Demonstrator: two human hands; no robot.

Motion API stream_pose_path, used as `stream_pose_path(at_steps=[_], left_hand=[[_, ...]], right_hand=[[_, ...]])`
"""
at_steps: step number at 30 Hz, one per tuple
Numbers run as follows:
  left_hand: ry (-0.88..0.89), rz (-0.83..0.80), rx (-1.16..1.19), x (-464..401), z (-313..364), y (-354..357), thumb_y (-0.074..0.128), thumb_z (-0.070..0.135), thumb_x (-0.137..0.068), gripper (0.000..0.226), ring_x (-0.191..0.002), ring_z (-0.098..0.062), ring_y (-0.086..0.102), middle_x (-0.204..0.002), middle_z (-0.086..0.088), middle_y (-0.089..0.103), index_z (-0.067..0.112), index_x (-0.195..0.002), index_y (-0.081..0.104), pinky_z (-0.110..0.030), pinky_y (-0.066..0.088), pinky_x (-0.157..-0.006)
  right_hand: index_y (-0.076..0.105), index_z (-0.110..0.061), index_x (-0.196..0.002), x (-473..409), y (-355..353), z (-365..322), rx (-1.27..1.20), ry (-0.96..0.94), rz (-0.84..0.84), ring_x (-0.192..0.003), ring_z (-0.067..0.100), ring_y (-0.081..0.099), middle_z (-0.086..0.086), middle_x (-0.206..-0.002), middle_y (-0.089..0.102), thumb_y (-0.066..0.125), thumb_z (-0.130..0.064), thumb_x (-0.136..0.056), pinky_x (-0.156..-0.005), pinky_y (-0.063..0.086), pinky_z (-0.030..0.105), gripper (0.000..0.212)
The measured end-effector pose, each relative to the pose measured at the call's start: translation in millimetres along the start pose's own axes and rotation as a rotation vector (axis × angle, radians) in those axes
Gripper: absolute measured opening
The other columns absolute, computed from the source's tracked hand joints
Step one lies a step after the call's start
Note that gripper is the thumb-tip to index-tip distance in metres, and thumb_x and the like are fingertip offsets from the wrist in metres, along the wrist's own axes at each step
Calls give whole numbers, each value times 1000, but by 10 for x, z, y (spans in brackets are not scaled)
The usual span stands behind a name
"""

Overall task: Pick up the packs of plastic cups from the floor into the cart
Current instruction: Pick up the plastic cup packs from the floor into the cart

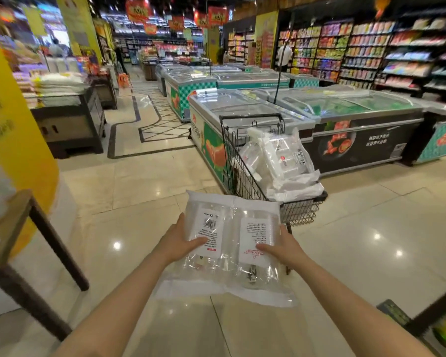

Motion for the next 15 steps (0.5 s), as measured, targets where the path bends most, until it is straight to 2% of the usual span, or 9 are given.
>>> stream_pose_path(at_steps=[2,5,9,11,15], left_hand=[[3,17,2,-507,4,-59,61,85,-53,105,-97,-13,60,-111,9,58,33,-138,29,-40,53,-82],[33,23,17,-1097,34,-112,62,82,-56,108,-105,-14,58,-121,10,56,35,-144,21,-40,51,-87],[60,20,23,-1864,34,-166,64,70,-61,95,-107,-12,58,-125,15,56,35,-141,27,-40,49,-89],[76,13,43,-2271,-32,-183,65,69,-61,94,-105,-12,59,-123,15,57,38,-141,25,-40,50,-87],[116,-12,58,-3167,-188,-258,66,68,-62,97,-110,-13,56,-127,14,55,40,-143,22,-41,49,-91]], right_hand=[[41,-20,-125,-466,-131,-85,9,-26,11,-99,16,61,0,-118,61,85,-31,-66,-68,50,20,74],[42,-21,-128,-1053,-239,-172,15,-53,24,-106,18,61,-2,-118,61,84,-32,-66,-86,53,35,76],[40,-24,-123,-1774,-316,-253,6,-43,40,-102,15,59,-5,-114,59,83,-33,-68,-77,49,26,71],[39,-25,-120,-2159,-324,-269,-3,-39,49,-100,17,59,-2,-114,60,84,-31,-68,-79,50,29,69],[38,-21,-124,-2943,-291,-341,-25,-21,83,-97,16,61,-3,-112,60,83,-26,-70,-70,49,21,71]])
Point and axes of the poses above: each hand's wrist, its own x-axis away from the middle knuckle, its own y-axis out of the palm, z = x × y, the point moved 2 cm from there along -x, towards the middle knuckle
